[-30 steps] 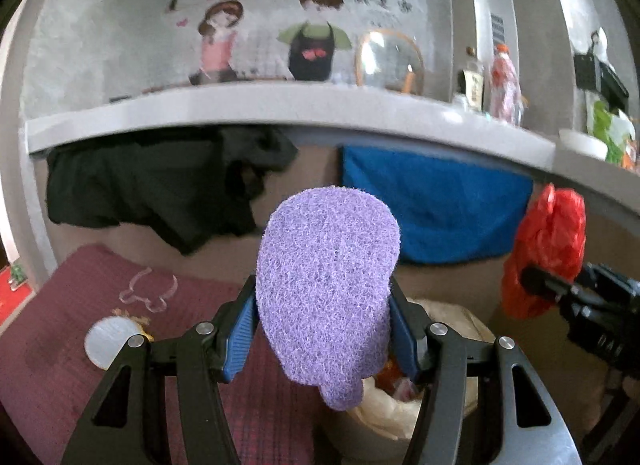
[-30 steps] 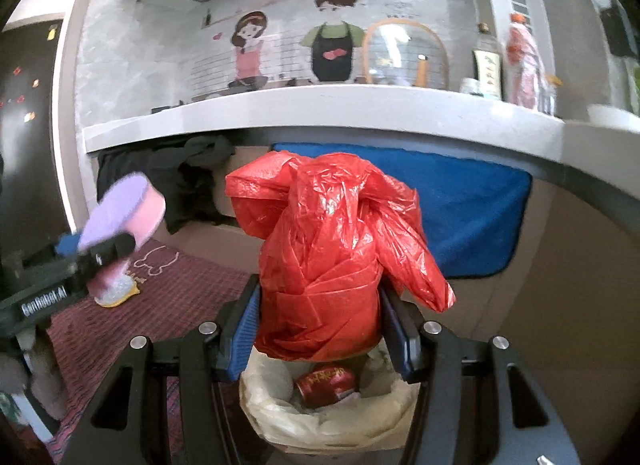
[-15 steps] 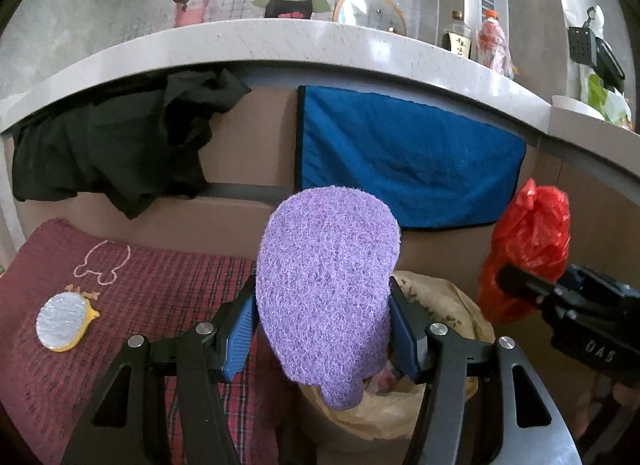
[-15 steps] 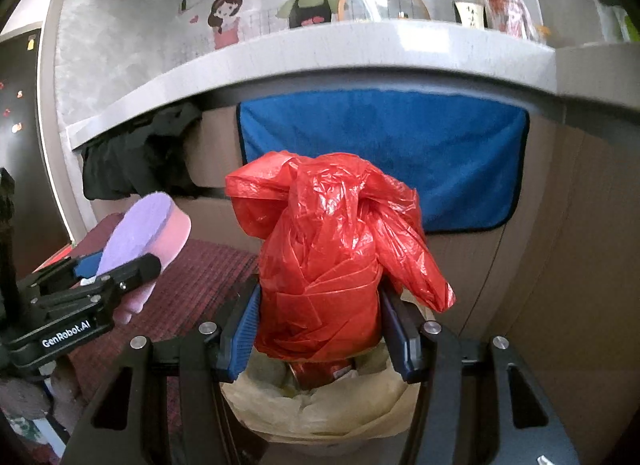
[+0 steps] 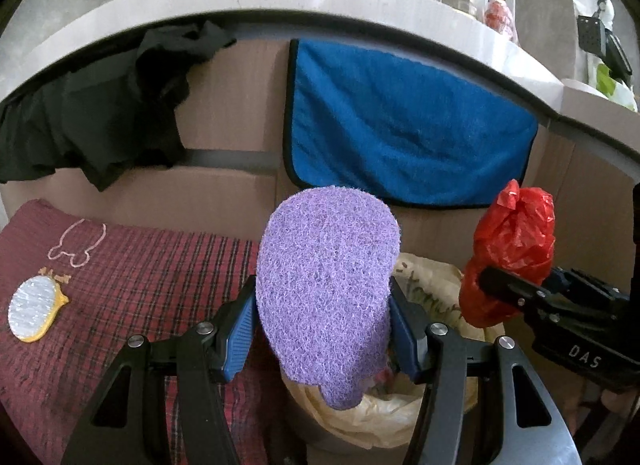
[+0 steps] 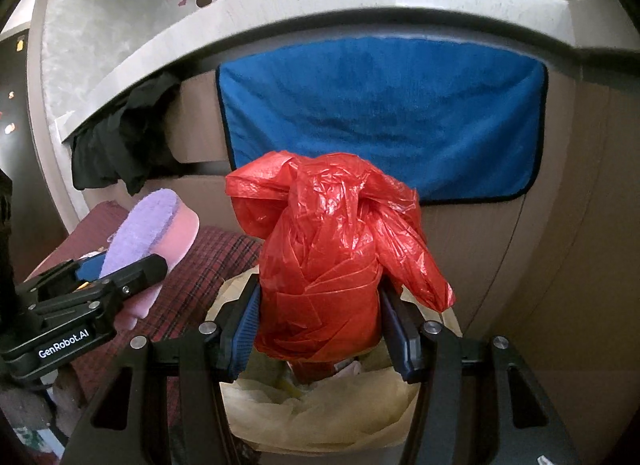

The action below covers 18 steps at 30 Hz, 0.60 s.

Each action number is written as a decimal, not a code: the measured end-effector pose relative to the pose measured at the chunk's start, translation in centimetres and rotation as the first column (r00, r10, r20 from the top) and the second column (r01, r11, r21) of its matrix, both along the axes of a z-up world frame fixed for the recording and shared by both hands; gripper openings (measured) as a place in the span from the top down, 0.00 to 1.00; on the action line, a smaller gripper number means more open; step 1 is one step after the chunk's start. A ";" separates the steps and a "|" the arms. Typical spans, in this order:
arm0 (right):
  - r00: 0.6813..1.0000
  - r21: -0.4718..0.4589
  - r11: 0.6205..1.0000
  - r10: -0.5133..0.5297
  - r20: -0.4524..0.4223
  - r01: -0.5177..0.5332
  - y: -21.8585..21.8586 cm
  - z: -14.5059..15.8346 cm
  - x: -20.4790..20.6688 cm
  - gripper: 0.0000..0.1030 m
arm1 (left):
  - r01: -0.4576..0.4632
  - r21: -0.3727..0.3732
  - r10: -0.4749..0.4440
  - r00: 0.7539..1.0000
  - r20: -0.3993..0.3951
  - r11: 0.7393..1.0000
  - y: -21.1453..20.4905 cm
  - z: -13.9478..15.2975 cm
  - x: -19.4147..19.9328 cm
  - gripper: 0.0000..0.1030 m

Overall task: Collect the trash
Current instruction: 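Carry the sponge and red bag over the bin with both tools, then open both tools to drop the sponge and bag into the bin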

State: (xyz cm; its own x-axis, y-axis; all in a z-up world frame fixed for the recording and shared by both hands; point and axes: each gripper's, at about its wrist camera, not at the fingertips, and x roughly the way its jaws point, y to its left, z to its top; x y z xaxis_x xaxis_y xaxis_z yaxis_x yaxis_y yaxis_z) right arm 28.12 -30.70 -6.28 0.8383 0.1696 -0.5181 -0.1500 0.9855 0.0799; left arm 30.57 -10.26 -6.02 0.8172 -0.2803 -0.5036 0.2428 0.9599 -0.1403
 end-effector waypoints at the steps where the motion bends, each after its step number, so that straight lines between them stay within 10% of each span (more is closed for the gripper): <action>1: 1.000 0.000 1.000 0.000 -0.006 0.000 -0.1 -0.3 0.2 0.49 | 0.002 0.001 -0.002 1.000 -0.004 1.000 -0.1 -0.2 0.2 0.42; 18: 0.998 0.016 1.000 -0.021 -0.060 0.022 -1.1 -2.8 2.0 0.46 | 0.135 -0.083 -0.145 0.980 -0.139 0.987 -1.3 -3.6 4.2 0.38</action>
State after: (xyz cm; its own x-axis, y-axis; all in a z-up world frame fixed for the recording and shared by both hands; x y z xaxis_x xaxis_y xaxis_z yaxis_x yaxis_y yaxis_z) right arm 30.15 -31.83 -9.10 0.8093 0.1609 -0.5650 -0.1234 0.9869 0.1043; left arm 34.78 -11.51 -9.59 0.6878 -0.4273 -0.5868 0.3463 0.9036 -0.2520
